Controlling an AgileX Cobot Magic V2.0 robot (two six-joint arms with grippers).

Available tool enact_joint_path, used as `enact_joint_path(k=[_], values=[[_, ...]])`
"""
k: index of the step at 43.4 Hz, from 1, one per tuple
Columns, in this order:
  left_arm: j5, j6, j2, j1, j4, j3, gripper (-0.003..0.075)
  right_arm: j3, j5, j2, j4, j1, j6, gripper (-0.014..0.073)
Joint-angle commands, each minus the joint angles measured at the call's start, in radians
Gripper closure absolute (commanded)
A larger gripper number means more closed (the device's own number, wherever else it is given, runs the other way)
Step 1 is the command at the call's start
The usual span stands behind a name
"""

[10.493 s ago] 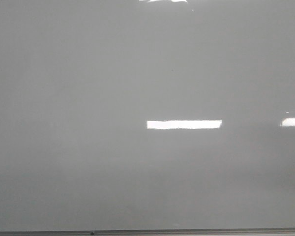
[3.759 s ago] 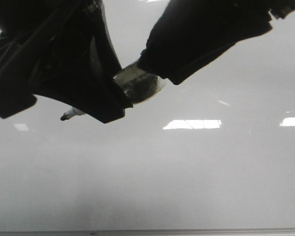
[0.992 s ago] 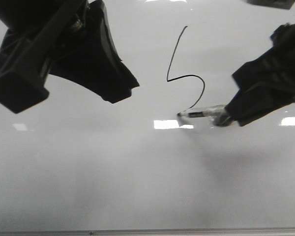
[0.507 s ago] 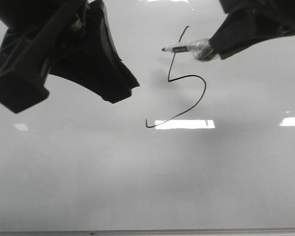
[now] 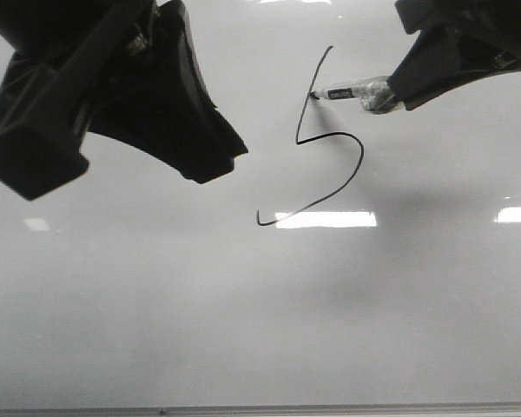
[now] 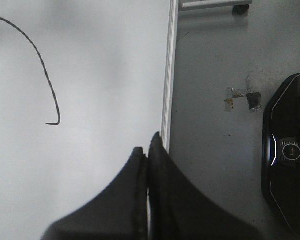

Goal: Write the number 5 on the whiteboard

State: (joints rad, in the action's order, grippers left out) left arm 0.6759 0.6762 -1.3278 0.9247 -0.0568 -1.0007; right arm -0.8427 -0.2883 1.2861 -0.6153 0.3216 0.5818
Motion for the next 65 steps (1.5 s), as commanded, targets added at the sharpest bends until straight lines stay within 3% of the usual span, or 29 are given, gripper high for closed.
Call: enact_joint_path(k=[1, 10, 21, 28, 36, 39, 42, 48, 51, 57, 65], values=[[-0.046, -0.01, 0.031, 0.005, -0.016, -0.034, 0.0741, -0.053, 0.054, 0.003, -0.004, -0.003, 0.003, 0.0653], [-0.046, -0.01, 0.031, 0.005, -0.016, -0.034, 0.0741, -0.057, 0.04, -0.003, -0.004, -0.024, 0.003, 0.0653], [-0.046, -0.01, 0.031, 0.005, -0.016, -0.034, 0.0741, -0.056, -0.037, -0.081, -0.003, -0.183, 0.003, 0.0653], [-0.048, -0.01, 0.031, 0.005, -0.016, -0.034, 0.0741, -0.056, -0.074, -0.164, 0.004, -0.137, 0.064, 0.0653], [-0.033, -0.01, 0.037, 0.005, -0.014, -0.045, 0.0729, -0.056, -0.242, -0.239, 0.154, -0.049, 0.174, 0.0653], [0.008, -0.01, 0.039, 0.005, -0.012, -0.07, 0.068, -0.056, -0.31, -0.24, 0.181, -0.008, 0.198, 0.0653], [0.079, -0.01, 0.039, 0.005, -0.012, -0.111, 0.0583, -0.056, -0.36, -0.239, 0.191, 0.043, 0.214, 0.0653], [0.177, -0.01, 0.039, 0.005, -0.015, -0.205, 0.0241, -0.056, -0.399, -0.239, 0.192, 0.146, 0.239, 0.0653], [0.18, -0.006, 0.039, 0.009, -0.014, -0.223, 0.0146, -0.056, -0.395, -0.239, 0.192, 0.2, 0.239, 0.0653], [0.18, 0.04, 0.03, 0.025, -0.021, -0.227, 0.0167, -0.056, -0.362, -0.239, 0.18, 0.289, 0.239, 0.0653], [0.18, 0.043, 0.029, 0.036, -0.019, -0.227, 0.0261, -0.057, -0.281, -0.24, 0.165, 0.388, 0.239, 0.0653]])
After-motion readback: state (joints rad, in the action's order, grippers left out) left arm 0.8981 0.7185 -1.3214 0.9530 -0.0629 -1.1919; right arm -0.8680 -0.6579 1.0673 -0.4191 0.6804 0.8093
